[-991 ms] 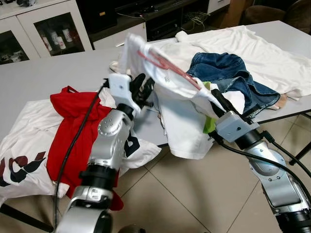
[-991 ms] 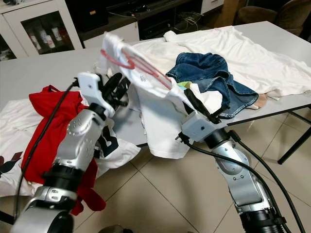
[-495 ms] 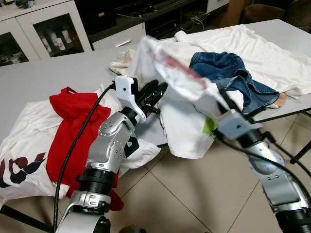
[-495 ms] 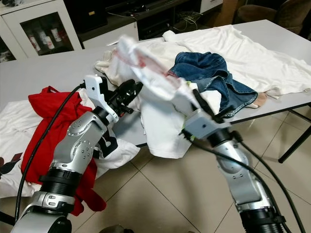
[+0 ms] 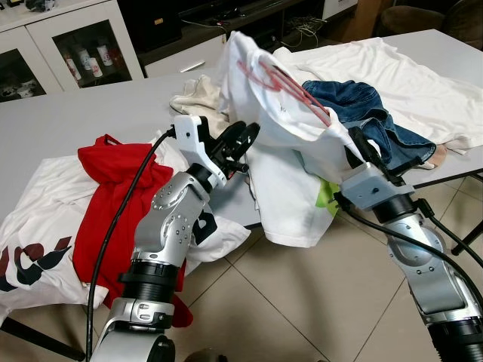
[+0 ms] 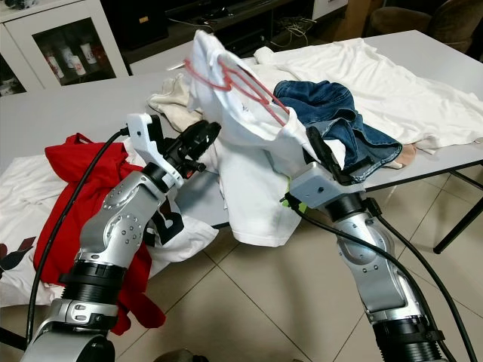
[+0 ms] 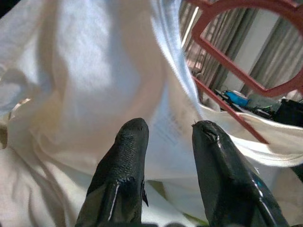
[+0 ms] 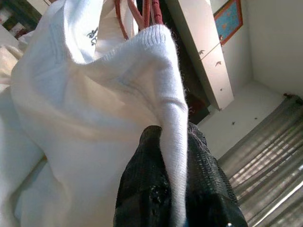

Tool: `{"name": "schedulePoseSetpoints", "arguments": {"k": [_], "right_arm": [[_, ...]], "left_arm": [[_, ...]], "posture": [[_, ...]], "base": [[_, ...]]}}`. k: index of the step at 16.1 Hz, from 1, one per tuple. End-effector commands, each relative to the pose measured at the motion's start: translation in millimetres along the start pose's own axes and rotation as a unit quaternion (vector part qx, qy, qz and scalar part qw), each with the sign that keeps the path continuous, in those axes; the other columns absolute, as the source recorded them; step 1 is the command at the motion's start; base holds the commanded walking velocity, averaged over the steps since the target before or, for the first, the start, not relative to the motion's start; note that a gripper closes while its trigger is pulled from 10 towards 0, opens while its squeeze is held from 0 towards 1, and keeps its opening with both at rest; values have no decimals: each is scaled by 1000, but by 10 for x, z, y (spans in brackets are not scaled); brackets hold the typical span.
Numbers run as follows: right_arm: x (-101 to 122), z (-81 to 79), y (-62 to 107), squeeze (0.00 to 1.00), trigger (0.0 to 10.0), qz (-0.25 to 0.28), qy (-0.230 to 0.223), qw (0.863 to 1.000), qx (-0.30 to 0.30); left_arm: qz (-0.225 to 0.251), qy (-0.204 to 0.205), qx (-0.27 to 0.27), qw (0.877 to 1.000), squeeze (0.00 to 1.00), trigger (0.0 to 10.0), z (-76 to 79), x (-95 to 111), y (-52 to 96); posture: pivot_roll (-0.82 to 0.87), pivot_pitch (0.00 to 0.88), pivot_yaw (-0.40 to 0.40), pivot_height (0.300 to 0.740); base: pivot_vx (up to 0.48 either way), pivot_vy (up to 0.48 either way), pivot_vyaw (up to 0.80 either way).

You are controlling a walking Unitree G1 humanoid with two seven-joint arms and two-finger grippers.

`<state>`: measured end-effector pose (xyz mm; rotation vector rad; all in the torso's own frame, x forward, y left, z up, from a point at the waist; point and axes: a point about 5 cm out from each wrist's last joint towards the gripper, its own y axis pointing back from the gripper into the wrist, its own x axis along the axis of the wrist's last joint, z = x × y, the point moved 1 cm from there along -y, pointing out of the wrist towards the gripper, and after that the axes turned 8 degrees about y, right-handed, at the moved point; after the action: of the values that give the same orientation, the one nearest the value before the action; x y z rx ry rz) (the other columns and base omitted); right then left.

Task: Hang hanger

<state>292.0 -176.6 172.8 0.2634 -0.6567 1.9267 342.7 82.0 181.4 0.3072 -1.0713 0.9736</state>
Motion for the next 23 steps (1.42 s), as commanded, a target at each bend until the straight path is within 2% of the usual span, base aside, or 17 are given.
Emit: {"name": "schedulePoseSetpoints", "arguments": {"k": [1, 2, 3, 6, 7, 8, 12, 15, 20, 23], "right_arm": [[27, -18, 8, 0, 10000, 7, 5, 1000, -3], [33, -28, 15, 0, 10000, 10, 11, 1000, -5], [47, -36, 19, 0, 10000, 13, 13, 1000, -6], [115, -75, 25, 0, 10000, 29, 14, 999, -6], [118, -88, 25, 0, 10000, 29, 15, 999, -5], [136, -95, 27, 0, 10000, 32, 12, 999, -7], [200, -74, 47, 0, 10000, 47, 0, 999, -19], [256, -126, 94, 0, 10000, 63, -13, 998, -9], [197, -183, 149, 0, 10000, 50, -12, 999, 11], [195, -140, 143, 0, 10000, 51, -40, 998, 8]], "left_arm": [[5, 4, -8, 1000, 0, 10000, 18, 54, 10], [5, 9, -16, 1000, 718, 10000, 40, 53, 16], [4, 12, -20, 1000, 1000, 10000, 49, 51, 20], [5, 17, -5, 1000, 1000, 10000, 27, 60, 7], [6, 19, -4, 1000, 235, 10000, 26, 64, 3], [6, 19, -3, 1000, 0, 10000, 24, 68, 3], [10, 17, 14, 1000, 0, 10000, -25, 78, 17], [17, 13, 24, 999, 0, 10000, -45, 105, 4], [27, 10, 38, 999, 0, 10000, -98, 156, 5], [27, 9, 44, 999, 0, 10000, -108, 140, 5]], "posture": [[50, 6, 118, 740], [50, 6, 118, 740], [50, 6, 118, 740], [52, 5, 119, 740], [52, 5, 118, 740], [52, 5, 118, 740], [52, 5, 117, 740], [50, 5, 116, 740], [46, 3, 120, 740], [45, 3, 120, 740]], "base": [[0, 0, 0], [0, 0, 0], [0, 0, 0], [0, 0, 0], [0, 0, 0], [0, 0, 0], [0, 0, 0], [0, 0, 0], [0, 0, 0], [0, 0, 0]]}}
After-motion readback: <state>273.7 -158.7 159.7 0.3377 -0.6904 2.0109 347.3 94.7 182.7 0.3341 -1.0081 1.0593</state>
